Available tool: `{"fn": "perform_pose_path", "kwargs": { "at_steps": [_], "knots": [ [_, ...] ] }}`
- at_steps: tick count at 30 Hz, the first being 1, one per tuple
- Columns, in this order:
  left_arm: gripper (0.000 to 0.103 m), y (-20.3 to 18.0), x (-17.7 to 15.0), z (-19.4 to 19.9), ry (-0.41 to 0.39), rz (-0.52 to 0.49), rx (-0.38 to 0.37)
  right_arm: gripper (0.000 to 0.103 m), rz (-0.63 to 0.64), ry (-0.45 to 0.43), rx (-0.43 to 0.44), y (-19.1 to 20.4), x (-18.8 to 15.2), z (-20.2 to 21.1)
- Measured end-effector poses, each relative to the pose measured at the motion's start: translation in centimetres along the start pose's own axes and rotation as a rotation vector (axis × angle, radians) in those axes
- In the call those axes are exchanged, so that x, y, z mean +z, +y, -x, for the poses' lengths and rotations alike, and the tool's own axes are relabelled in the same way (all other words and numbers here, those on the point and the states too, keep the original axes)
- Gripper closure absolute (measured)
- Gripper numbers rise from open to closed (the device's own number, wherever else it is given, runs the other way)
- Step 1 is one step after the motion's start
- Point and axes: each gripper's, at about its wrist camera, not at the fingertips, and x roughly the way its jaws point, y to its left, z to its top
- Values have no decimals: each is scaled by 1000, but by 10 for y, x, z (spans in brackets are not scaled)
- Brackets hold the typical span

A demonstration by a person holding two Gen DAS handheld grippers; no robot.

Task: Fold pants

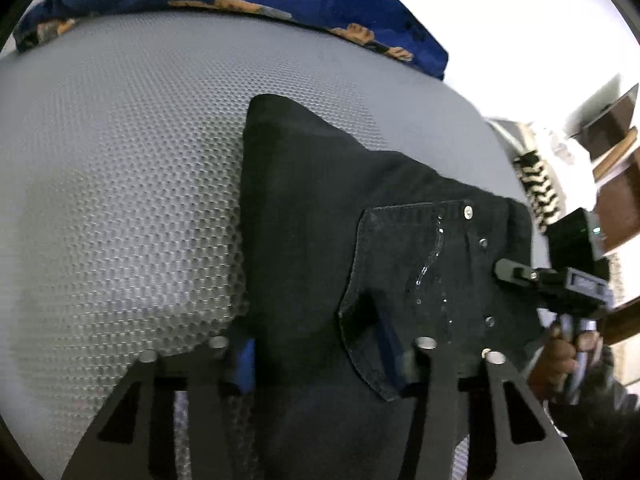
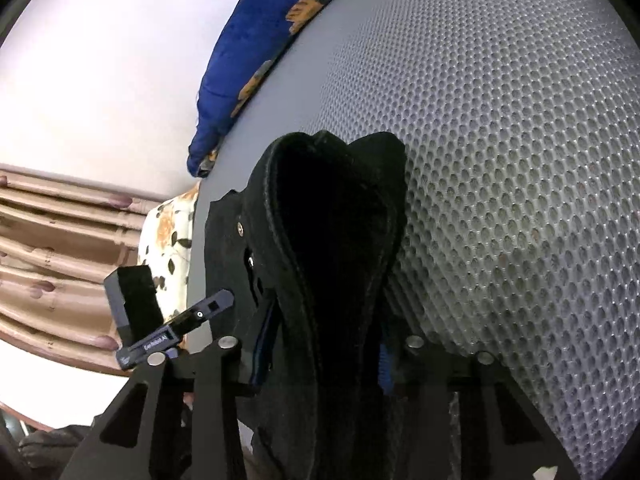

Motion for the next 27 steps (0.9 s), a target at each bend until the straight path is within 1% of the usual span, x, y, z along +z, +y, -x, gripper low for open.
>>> {"fn": "perform_pose_path", "kwargs": {
  "at_steps": [2, 5, 6, 10, 14, 20, 27],
  "knots": [
    [70, -3, -1, 4, -11, -12, 22, 70, 3, -14, -22, 9, -2, 1],
    [78, -8, -4, 11, -25, -42, 54, 73, 7, -30, -56, 25, -4, 0],
    [79, -10, -5, 13, -29, -54, 67, 74, 11, -34, -67, 30, -4, 1],
    [81, -17, -6, 20, -46, -101, 104, 77, 15, -38, -91, 47, 0, -3],
    [83, -12, -8, 34, -61, -86, 95, 79, 17, -37, -90, 63, 7, -14],
    [84, 0, -6, 49, -99, -85, 135, 80, 35, -17, -73, 83, 21, -37],
    [84, 19, 15, 59, -140, -58, 159, 80, 43, -6, -46, 98, 53, -65]
  ]
}}
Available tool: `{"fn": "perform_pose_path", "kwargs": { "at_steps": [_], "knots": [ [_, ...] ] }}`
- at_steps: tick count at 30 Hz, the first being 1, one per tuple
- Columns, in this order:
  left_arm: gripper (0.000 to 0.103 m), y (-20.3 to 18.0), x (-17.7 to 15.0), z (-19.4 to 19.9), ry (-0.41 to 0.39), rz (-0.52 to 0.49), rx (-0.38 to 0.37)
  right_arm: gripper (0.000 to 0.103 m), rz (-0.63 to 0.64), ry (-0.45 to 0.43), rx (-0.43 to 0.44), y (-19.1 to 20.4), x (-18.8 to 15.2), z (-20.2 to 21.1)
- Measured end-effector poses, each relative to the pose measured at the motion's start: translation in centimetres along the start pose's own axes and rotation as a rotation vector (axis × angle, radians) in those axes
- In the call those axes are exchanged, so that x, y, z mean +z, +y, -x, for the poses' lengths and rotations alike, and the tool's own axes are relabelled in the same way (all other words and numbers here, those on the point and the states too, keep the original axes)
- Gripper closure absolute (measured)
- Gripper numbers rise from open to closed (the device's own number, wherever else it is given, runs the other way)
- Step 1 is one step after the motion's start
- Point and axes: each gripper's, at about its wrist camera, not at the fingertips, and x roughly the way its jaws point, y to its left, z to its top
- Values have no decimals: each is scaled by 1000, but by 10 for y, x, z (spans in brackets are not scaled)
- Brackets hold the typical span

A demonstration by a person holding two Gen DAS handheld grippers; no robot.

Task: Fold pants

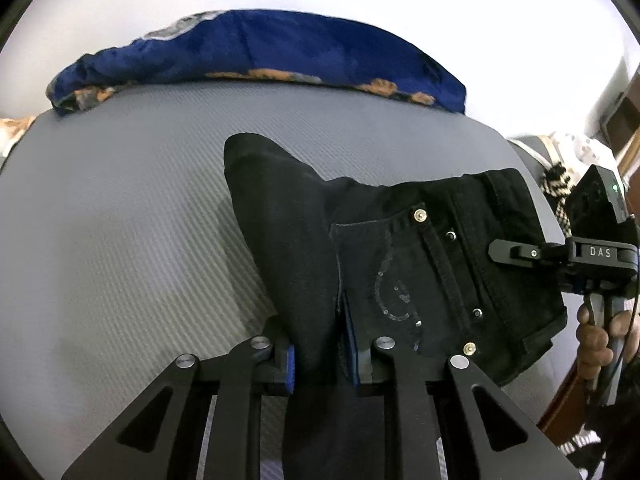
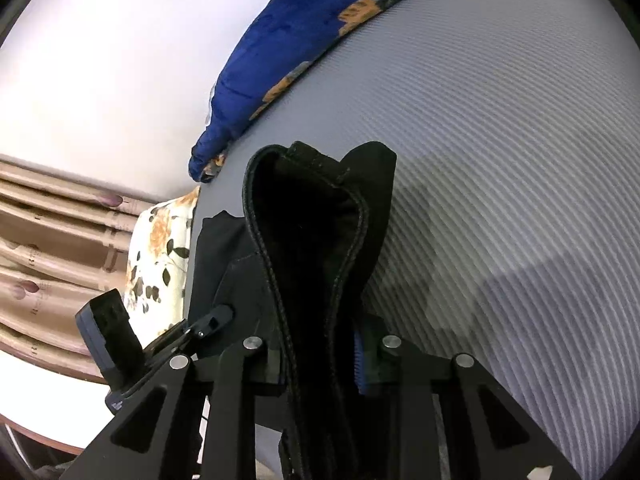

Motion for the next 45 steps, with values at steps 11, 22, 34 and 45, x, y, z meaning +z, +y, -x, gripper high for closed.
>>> {"fn": "perform_pose_path", "kwargs": {
  "at_steps": [11, 22, 34, 45],
  "knots": [
    [84, 37, 35, -11, -54, 40, 31, 80, 21, 7, 24, 20, 55, -34],
    [84, 59, 61, -35, -57, 60, 64, 80, 34, 2, -27, 23, 89, -59],
    [41, 83, 27, -67, -22, 115, 124, 59, 123, -25, -259, 13, 66, -63],
    [35, 61, -15, -35, -34, 102, 210, 50, 138, -70, -330, 23, 16, -31]
  ]
}}
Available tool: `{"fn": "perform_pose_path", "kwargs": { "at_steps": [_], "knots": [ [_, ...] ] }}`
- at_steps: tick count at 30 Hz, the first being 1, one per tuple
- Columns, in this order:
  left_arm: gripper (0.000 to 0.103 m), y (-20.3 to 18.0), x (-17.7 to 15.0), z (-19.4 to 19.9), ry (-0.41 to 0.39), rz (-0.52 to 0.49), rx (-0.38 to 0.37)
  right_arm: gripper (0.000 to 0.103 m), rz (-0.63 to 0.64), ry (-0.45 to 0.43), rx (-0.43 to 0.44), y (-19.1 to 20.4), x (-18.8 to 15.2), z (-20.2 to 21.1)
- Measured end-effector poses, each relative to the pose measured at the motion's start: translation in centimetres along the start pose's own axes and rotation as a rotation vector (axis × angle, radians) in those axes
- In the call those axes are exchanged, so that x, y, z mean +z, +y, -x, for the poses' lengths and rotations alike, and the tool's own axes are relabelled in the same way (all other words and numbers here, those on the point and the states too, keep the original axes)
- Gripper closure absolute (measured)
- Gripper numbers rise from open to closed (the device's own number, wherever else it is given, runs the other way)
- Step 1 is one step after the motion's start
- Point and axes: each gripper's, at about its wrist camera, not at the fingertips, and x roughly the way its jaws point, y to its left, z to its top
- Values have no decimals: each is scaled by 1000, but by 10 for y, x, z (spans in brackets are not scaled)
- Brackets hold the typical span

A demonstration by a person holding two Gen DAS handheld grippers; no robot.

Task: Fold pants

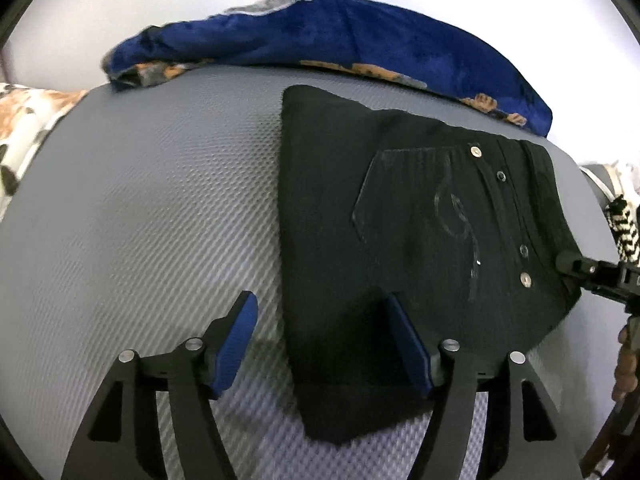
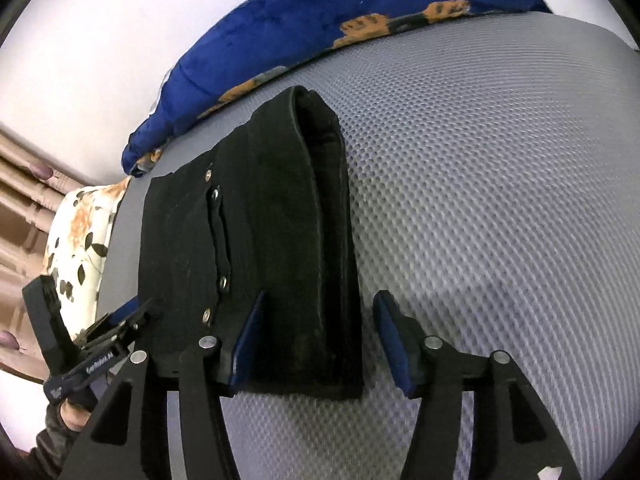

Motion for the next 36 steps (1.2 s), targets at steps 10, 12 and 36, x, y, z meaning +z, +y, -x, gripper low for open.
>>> {"fn": "perform_pose_path", "kwargs": {
  "at_steps": [10, 12, 36],
  "knots": [
    [23, -16, -37, 63, -99, -49, 115, 46, 67, -92, -88, 32, -31, 44],
    [23, -17, -44, 72, -111, -33, 125, 41, 87, -119, -111, 42, -39, 50],
    [22, -37, -82, 123, -218, -48, 214, 19, 310, -217, -258, 119, -105, 67]
  ]
}}
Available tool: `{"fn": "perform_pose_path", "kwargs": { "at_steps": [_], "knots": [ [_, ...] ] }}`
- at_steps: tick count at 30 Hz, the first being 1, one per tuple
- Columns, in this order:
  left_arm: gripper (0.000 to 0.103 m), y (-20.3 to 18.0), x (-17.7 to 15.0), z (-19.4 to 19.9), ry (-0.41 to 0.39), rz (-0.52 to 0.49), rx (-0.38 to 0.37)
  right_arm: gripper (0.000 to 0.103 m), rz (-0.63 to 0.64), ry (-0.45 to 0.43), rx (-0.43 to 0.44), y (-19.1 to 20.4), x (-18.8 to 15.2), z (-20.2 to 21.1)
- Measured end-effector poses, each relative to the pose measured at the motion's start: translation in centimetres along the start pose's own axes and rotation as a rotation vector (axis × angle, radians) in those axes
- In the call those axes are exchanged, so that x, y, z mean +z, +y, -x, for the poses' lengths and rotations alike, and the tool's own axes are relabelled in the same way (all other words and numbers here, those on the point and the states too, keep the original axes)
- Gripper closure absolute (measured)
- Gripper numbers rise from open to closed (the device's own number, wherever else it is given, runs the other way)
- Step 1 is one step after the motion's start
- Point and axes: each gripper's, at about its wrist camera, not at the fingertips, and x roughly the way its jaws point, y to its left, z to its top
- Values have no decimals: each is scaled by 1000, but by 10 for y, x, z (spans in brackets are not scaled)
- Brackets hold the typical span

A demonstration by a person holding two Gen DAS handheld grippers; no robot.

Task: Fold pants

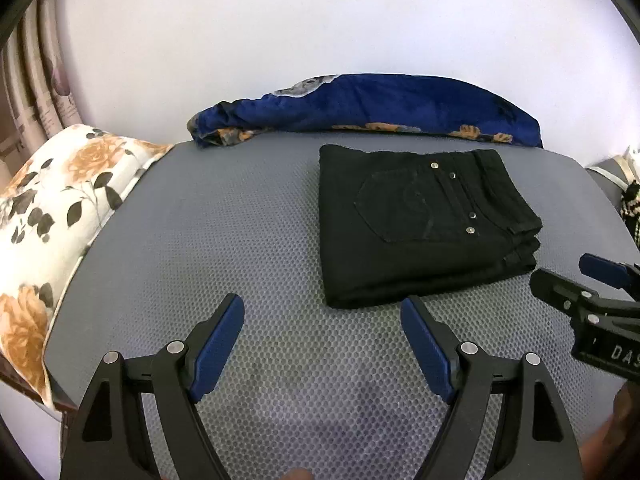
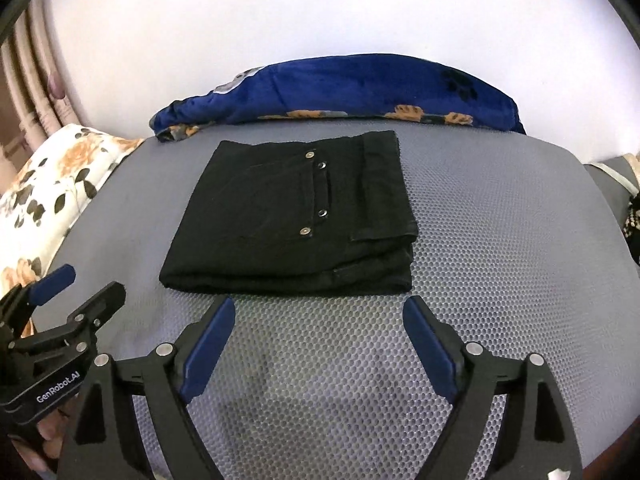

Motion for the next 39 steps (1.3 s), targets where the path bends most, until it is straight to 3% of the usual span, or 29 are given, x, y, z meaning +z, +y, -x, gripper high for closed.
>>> {"fn": "perform_pose_path", "kwargs": {
  "at_steps": [39],
  "knots": [
    [22, 4, -4, -10, 29, 10, 28, 18, 24, 38, 0, 13, -9, -11]
  ]
}}
